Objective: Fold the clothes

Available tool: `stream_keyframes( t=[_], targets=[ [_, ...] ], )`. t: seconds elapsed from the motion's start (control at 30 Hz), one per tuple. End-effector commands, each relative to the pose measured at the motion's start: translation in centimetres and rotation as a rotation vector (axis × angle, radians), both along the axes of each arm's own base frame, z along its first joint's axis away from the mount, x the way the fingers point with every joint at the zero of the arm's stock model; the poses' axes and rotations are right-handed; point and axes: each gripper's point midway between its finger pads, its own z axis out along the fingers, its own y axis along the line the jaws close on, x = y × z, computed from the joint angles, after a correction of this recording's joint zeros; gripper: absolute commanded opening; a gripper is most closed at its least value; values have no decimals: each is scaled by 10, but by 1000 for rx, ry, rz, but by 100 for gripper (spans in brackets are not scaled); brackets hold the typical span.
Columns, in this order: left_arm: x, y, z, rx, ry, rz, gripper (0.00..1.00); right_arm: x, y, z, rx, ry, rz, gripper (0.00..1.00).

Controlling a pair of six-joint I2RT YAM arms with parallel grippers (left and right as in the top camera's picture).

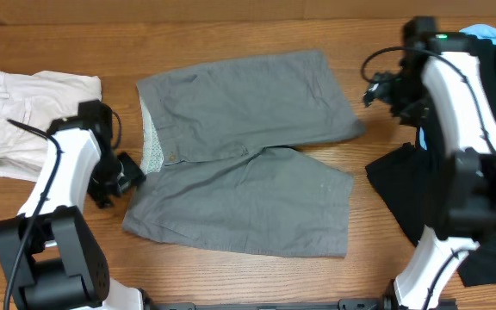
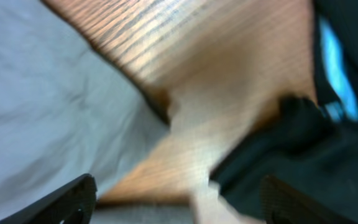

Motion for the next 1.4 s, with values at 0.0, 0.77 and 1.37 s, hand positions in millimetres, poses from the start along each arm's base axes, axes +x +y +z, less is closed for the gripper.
stream_keyframes(
  t=[0.0, 0.77, 1.37],
  targets=[
    [18, 10, 35, 16, -55, -57, 100, -14, -1, 58, 52, -102, -25, 93],
    [-90, -44, 63, -107, -386, 41, 98, -211, 61, 30, 334, -95, -424, 99],
    [-107, -74, -38, -286, -268, 156, 89, -291, 113, -58, 390, 203, -447, 97]
  ],
)
